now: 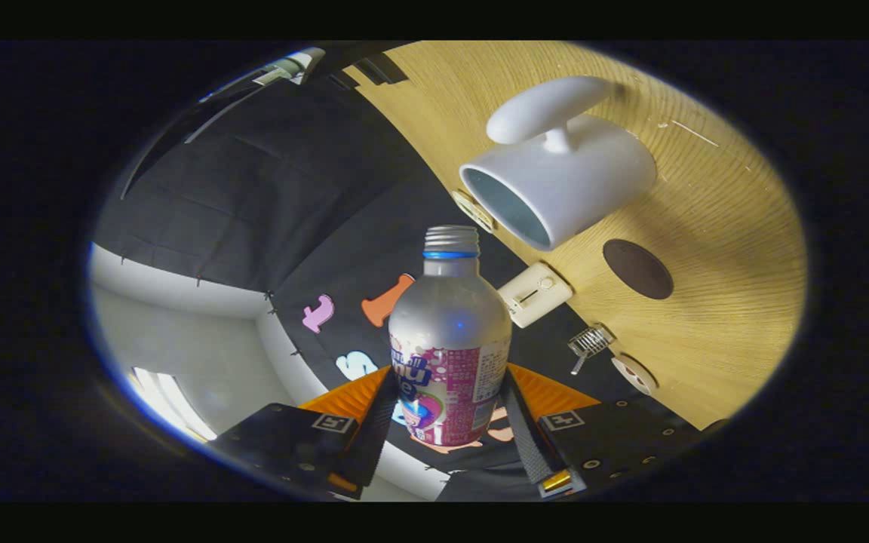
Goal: Take the bottle from table, then pour the juice into the cup, finally place the bottle on the coaster
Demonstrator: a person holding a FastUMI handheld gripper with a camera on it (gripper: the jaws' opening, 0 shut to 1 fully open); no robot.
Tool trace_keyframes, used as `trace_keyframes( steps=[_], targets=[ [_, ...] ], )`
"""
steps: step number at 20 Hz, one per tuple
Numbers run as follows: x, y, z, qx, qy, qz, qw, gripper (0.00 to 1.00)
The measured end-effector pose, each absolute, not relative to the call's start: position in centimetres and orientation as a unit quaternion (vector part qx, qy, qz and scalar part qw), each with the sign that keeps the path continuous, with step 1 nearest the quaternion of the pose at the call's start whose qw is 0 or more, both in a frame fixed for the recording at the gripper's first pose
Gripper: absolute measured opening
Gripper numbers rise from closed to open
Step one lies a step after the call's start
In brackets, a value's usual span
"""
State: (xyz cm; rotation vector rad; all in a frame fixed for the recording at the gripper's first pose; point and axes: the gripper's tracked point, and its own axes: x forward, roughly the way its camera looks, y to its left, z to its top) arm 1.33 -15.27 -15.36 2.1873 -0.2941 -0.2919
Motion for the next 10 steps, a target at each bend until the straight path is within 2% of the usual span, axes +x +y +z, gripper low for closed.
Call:
trace_keyframes(
  steps=[4,10],
  targets=[
    [1.9,-12.7,-19.4,0.838,-0.025,-0.161,0.520,0.75],
    [3.0,-12.3,-20.2,0.771,0.000,-0.176,0.612,0.75]
  ],
)
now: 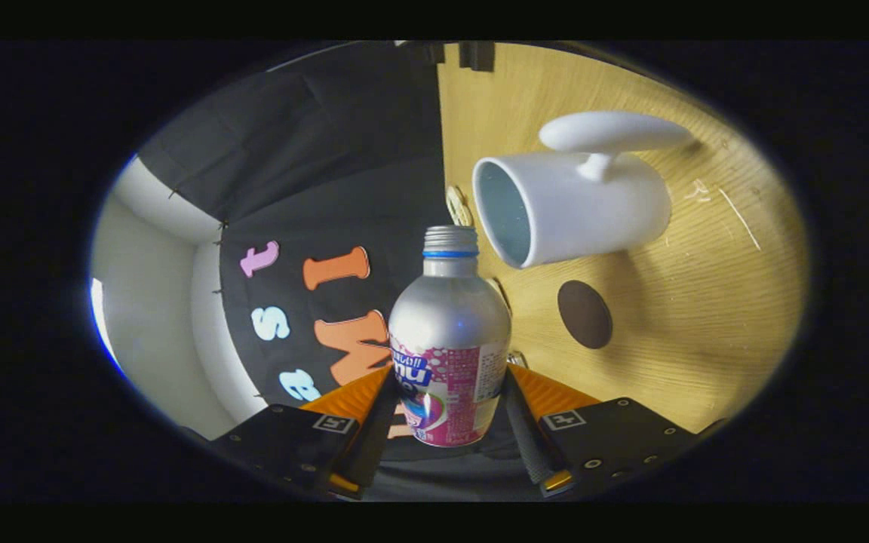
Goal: Take the bottle from table, then pour the juice into the cup, finally place the bottle on the coaster
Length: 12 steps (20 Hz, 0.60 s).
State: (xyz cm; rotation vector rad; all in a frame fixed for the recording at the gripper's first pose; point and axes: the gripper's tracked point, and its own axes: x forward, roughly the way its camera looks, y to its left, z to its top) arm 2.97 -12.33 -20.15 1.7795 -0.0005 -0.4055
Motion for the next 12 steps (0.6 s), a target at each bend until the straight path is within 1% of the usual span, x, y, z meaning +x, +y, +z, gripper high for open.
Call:
trace_keyframes(
  steps=[4,12],
  targets=[
    [3.3,-12.6,-19.6,0.687,0.021,-0.182,0.703,0.75],
    [5.5,-14.3,-17.0,0.482,0.044,-0.169,0.858,0.74]
  ],
)
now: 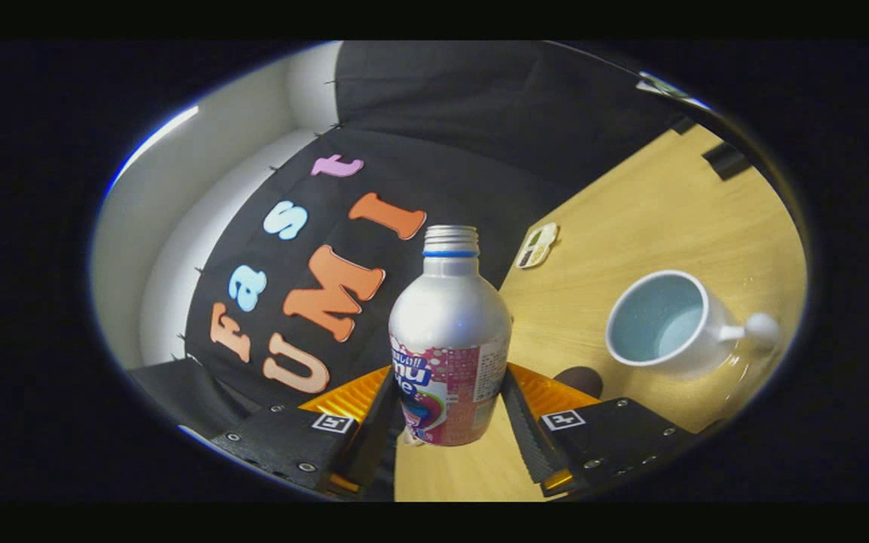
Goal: Take the bottle from table, then pour the juice into the cup, finally place the bottle on the coaster
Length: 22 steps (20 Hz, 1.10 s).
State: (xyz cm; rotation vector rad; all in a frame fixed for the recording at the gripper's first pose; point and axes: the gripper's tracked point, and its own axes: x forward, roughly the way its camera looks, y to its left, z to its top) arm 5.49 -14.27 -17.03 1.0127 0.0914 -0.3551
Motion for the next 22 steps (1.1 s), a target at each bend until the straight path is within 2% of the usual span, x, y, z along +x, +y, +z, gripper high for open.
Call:
trace_keyframes(
  steps=[4,10,16,22],
  targets=[
    [7.0,-14.2,-16.4,0.361,0.059,-0.146,0.919,0.75],
    [8.9,-14.1,-16.4,0.200,0.064,-0.132,0.969,0.75],
    [10.3,-12.7,-18.8,0.033,0.105,-0.113,0.987,0.75],
    [11.2,-12.5,-22.1,-0.036,0.158,-0.103,0.981,0.75]
  ],
)
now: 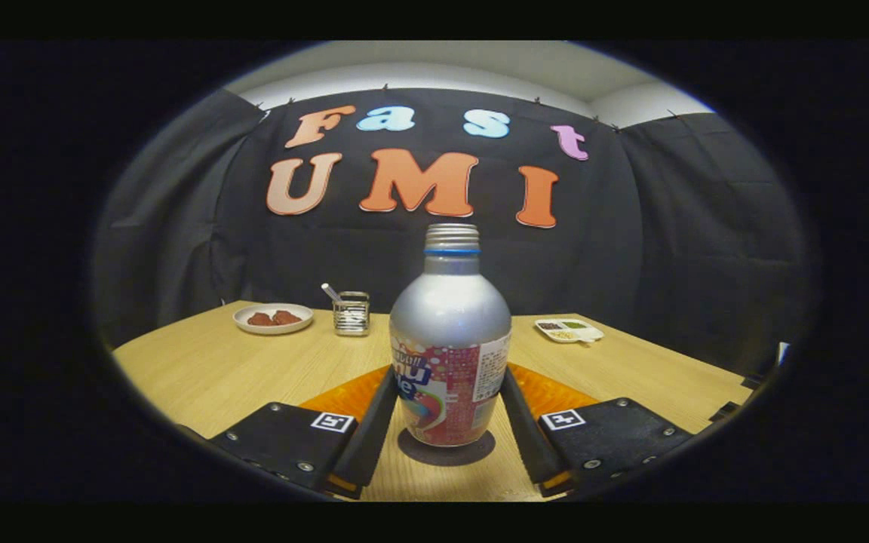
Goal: Take the bottle from table, then pour the juice into the cup, finally place the bottle on the coaster
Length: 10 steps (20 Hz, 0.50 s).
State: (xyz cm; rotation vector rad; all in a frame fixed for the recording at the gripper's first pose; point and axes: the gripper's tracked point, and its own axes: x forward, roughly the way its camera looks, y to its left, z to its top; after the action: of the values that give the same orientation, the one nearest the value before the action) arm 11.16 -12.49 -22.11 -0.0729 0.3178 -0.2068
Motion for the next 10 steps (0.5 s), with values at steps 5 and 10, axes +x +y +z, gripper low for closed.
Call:
trace_keyframes(
  steps=[5,10],
  targets=[
    [11.1,-12.6,-25.0,-0.034,0.191,-0.104,0.975,0.75],
    [10.7,-12.7,-26.5,-0.019,0.199,-0.104,0.974,0.78]
  ],
)
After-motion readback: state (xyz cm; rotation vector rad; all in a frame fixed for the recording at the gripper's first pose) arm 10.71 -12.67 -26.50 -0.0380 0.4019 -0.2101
